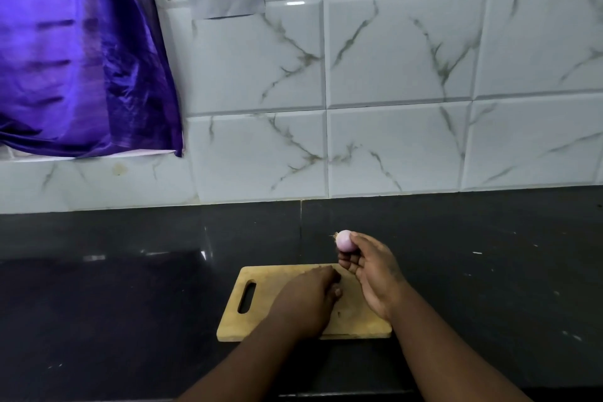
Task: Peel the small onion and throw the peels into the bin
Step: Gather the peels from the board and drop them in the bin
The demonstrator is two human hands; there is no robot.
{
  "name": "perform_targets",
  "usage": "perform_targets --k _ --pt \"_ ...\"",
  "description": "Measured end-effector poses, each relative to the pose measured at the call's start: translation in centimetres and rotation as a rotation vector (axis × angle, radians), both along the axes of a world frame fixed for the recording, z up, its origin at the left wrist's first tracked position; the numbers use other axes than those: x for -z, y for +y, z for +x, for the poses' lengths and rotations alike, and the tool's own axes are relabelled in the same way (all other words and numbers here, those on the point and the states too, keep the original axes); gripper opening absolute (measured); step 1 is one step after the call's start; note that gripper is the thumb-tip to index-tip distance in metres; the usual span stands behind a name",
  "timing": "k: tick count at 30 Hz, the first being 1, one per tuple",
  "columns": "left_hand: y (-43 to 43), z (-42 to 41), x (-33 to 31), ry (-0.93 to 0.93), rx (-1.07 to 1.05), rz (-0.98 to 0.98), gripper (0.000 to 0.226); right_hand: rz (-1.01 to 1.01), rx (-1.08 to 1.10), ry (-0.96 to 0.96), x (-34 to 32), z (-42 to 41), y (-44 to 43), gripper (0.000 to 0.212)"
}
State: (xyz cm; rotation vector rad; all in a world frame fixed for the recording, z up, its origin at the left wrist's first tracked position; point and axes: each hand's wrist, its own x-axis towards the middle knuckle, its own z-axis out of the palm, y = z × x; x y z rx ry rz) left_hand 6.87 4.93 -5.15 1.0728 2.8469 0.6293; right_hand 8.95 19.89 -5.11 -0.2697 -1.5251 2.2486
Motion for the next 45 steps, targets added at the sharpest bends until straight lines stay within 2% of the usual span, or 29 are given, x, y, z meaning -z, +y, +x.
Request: perform_targets --k 5,9,12,14,16,19,23,29,34,37,40,43,45 --pt "0.1 0.8 0.5 0.065 -0.08 0.073 0.02 0.075 0.056 -0.052 -0.3 -0.3 -0.8 0.026" --pt "-0.1 1.0 0.5 0.088 -0.125 0.149 0.025 0.074 0.16 -0.128 -0.4 -0.6 -2.7 0.028" --pt "-0.2 1.1 0.3 0.04 -0.175 0.274 0.024 0.01 0.187 -0.164 0.2 -0.8 -4.9 0.028" --pt "0.0 1.4 0.2 -0.032 -0.235 0.424 0.016 -0.046 0.194 -0.185 0.3 -0.8 -6.1 0.026" --pt "0.3 1.7 0.0 -0.156 -0.32 0.611 0.011 -0.09 0.202 -0.217 0.1 -0.7 -6.7 0.024" --pt "0.4 1.5 -0.3 -0.374 -0.412 0.874 0.016 -0.168 0.191 -0.26 -0.3 -0.6 -7.7 0.028" --pt "-0.2 0.1 -0.2 -0.653 -0.464 1.113 0.018 -0.335 0.147 -0.252 -0.1 -0.5 -9.8 0.037" --pt "-1.6 -0.4 -0.4 -1.101 -0.48 1.594 0.026 -0.702 0.046 -0.063 0.8 -0.7 -10.7 0.038" --pt "-3.1 0.9 -1.7 -1.39 -0.315 1.821 0.021 -0.756 -0.003 0.071 0.0 0.2 -12.2 0.045" --pt "-4.8 1.5 -2.7 -1.404 -0.249 1.911 0.019 -0.752 -0.063 0.132 -1.5 0.9 -14.1 0.066" --pt "-7.8 2.9 -3.6 -1.321 -0.217 1.955 0.02 -0.766 -0.086 0.157 -2.5 1.7 -17.2 0.083" --pt "-12.1 5.2 -4.1 -1.235 -0.279 2.007 0.023 -0.789 -0.175 0.144 -2.8 3.4 -21.5 0.082" --pt "-15.5 7.2 -4.3 -1.192 -0.334 2.043 0.024 -0.812 -0.265 0.129 -2.4 4.4 -24.7 0.07"
